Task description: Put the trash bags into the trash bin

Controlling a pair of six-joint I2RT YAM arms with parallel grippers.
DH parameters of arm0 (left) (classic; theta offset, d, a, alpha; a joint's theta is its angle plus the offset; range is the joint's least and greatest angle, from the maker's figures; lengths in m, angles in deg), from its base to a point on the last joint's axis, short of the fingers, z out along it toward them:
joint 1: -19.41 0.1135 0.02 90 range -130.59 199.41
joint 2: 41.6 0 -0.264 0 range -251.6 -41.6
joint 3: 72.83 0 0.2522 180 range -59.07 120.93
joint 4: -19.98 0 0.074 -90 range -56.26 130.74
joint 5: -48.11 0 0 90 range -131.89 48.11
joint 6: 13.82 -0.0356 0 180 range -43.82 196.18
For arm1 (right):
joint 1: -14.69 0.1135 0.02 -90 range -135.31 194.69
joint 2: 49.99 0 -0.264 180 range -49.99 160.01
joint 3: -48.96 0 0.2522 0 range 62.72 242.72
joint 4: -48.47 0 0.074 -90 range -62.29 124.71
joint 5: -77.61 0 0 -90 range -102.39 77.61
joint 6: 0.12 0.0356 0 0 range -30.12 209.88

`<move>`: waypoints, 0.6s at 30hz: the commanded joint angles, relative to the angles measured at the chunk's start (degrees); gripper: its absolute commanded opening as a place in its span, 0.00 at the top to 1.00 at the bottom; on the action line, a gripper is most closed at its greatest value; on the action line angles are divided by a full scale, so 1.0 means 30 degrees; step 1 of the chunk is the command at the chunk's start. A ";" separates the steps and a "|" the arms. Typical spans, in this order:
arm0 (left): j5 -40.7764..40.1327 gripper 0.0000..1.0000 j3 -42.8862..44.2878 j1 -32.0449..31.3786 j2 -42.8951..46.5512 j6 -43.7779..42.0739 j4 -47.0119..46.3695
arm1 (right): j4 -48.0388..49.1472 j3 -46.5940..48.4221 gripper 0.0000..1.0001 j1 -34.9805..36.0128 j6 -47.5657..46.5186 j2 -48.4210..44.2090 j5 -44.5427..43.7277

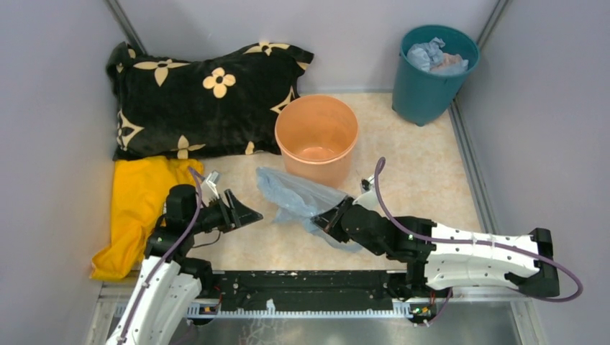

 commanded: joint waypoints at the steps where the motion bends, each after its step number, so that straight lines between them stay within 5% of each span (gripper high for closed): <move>1: 0.0432 0.35 -0.0625 0.0123 -0.0554 0.0055 -0.2091 | 0.1298 0.1093 1.00 -0.0601 -0.0590 0.0475 0.0648; 10: -0.0382 0.35 0.0470 -0.0525 -0.2751 -0.0611 -0.3032 | 0.2172 0.1233 1.00 -0.1502 -0.0954 0.1459 0.1900; 18: -0.5649 0.35 0.1940 -0.4796 -0.5707 -0.1079 -0.2982 | 0.1952 0.1677 1.00 -0.2152 -0.1366 0.1493 0.2437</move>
